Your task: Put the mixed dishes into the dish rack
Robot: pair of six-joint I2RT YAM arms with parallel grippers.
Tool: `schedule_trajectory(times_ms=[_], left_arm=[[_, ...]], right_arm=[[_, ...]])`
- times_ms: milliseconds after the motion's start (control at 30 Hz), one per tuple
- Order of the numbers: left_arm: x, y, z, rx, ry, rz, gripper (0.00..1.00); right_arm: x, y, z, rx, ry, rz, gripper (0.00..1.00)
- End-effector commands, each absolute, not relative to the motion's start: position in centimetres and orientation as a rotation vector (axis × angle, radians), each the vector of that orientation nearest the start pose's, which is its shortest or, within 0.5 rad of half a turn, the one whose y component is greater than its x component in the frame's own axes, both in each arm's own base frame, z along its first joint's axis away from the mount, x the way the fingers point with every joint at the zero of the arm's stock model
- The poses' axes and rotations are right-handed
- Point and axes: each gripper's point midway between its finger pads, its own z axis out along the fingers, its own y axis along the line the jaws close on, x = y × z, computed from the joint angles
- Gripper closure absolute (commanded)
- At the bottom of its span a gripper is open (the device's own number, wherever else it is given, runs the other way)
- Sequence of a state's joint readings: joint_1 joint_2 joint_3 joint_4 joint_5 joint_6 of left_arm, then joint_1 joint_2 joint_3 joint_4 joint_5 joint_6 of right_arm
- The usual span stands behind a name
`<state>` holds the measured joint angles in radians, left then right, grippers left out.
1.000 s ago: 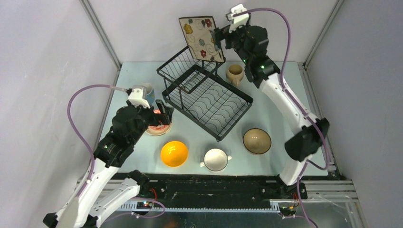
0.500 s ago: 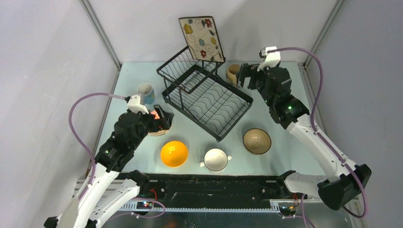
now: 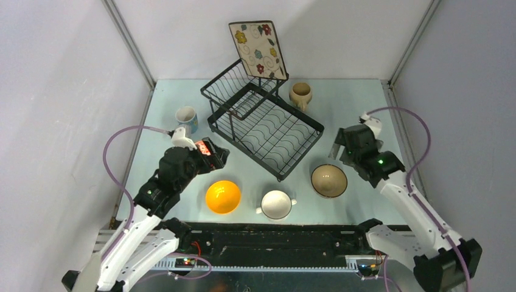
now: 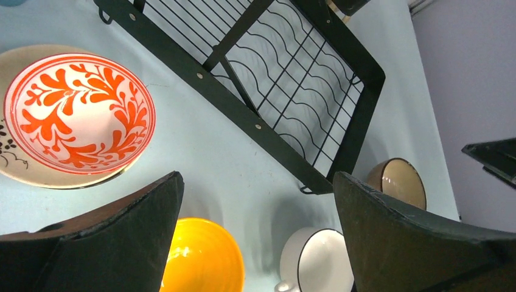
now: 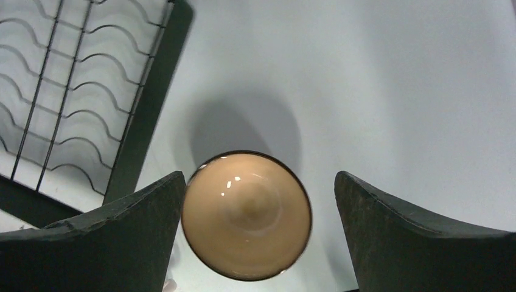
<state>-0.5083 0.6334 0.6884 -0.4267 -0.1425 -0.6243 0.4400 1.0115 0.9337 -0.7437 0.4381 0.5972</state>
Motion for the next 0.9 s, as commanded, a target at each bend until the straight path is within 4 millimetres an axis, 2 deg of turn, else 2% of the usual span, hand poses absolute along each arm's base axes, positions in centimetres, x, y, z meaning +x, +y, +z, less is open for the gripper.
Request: schedule_trajectory(times_ms=[0, 33, 133, 400, 567, 700, 867], left_arm=[[24.4, -13.3, 23.6, -0.275, 1.899, -0.656, 0.0], [24.5, -13.3, 23.5, -0.273, 1.894, -0.655, 0.0], [24.4, -13.7, 23.6, -0.249, 1.886, -0.677, 0.0], [24.5, -14.8, 22.9, -0.201, 1.945, -0.694, 0.0], [24.4, -15.9, 22.9, -0.199, 1.919, -0.782, 0.0], [24.2, -16.4, 22.8, -0.186, 1.924, -0.818, 0.0], [23.9, -17.4, 22.6, -0.122, 1.946, -0.856, 0.0]], right_arm=[[25.0, 4.2, 16.2, 0.664, 2.267, 0.114, 0.07], [24.4, 4.7, 15.5, 0.684, 2.285, 0.183, 0.07], [24.4, 4.1, 14.6, 0.757, 2.265, 0.242, 0.1], [23.3, 5.2, 11.4, 0.804, 2.403, 0.254, 0.11], [22.0, 5.3, 8.9, 0.863, 2.471, 0.208, 0.14], [20.6, 5.4, 6.9, 0.989, 2.455, 0.235, 0.17], [19.8, 6.1, 5.2, 1.007, 2.479, 0.268, 0.22]])
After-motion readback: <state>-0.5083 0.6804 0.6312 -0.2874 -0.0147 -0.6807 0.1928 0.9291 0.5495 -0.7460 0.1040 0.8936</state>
